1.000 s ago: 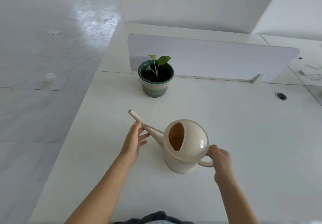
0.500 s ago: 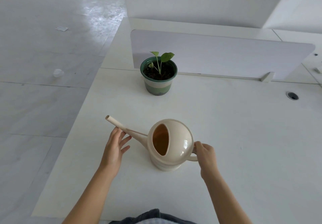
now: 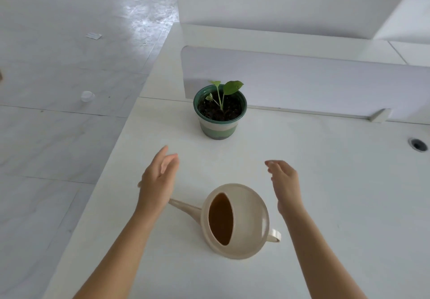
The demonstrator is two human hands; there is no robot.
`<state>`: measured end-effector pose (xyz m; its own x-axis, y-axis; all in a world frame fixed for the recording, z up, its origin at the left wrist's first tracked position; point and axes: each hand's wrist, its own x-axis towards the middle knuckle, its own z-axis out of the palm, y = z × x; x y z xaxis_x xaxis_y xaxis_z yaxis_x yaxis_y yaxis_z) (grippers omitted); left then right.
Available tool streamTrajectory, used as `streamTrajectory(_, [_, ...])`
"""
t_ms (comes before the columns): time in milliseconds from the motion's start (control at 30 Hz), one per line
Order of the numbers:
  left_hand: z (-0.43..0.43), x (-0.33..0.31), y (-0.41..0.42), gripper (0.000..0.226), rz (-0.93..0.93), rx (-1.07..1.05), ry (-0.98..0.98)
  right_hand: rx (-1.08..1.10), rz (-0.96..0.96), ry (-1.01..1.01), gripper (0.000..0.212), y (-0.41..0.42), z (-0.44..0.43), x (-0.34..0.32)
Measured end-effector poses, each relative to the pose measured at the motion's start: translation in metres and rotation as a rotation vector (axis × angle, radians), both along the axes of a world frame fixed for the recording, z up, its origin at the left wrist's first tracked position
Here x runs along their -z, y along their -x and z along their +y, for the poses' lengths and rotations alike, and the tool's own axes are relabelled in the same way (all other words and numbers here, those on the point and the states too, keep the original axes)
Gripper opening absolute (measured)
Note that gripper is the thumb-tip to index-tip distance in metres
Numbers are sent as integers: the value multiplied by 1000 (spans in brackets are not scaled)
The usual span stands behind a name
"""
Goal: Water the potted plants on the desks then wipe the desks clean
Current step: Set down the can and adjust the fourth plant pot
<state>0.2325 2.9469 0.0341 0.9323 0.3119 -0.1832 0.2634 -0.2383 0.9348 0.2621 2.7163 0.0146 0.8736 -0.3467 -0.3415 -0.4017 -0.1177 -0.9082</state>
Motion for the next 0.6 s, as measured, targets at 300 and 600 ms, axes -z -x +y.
streamTrajectory(300, [-40,30,-141,54,11,54,40,-23,-116,-49,43,-115,39,5])
streamTrajectory(600, [-48,54,-187,51,-2,-70,355,-111,-235,-128,47,-145,59,40])
